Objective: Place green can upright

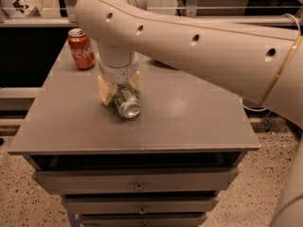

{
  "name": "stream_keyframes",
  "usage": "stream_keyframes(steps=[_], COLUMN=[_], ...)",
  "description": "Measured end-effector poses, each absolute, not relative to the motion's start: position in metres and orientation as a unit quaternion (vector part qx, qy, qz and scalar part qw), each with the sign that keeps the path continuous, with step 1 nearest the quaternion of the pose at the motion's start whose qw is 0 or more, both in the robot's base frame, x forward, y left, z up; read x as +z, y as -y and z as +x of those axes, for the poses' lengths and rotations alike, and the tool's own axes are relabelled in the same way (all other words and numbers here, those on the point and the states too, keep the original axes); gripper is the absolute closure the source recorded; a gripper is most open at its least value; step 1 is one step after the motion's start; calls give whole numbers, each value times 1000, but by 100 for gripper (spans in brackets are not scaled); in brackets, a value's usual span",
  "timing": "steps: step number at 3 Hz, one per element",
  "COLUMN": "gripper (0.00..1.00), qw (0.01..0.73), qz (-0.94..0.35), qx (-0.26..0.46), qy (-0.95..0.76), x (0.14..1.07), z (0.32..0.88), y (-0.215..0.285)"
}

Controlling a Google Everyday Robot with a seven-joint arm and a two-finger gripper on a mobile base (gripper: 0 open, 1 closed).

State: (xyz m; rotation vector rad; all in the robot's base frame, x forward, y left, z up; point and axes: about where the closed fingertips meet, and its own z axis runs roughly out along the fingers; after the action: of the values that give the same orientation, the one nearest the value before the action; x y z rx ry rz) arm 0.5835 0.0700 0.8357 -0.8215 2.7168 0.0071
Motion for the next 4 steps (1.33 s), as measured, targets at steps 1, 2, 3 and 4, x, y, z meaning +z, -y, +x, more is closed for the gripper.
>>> stream_keyframes(steps=[1, 2, 3, 4], gripper=[61, 83, 100, 100], qw=[166, 205, 262, 328], qz=[-282, -288, -295, -291], qx=[6, 10, 53, 132], qy=[-945, -936, -917, -889], x=[846, 879, 917, 950], z=[585, 594, 611, 635], y=[-67, -57, -36, -9])
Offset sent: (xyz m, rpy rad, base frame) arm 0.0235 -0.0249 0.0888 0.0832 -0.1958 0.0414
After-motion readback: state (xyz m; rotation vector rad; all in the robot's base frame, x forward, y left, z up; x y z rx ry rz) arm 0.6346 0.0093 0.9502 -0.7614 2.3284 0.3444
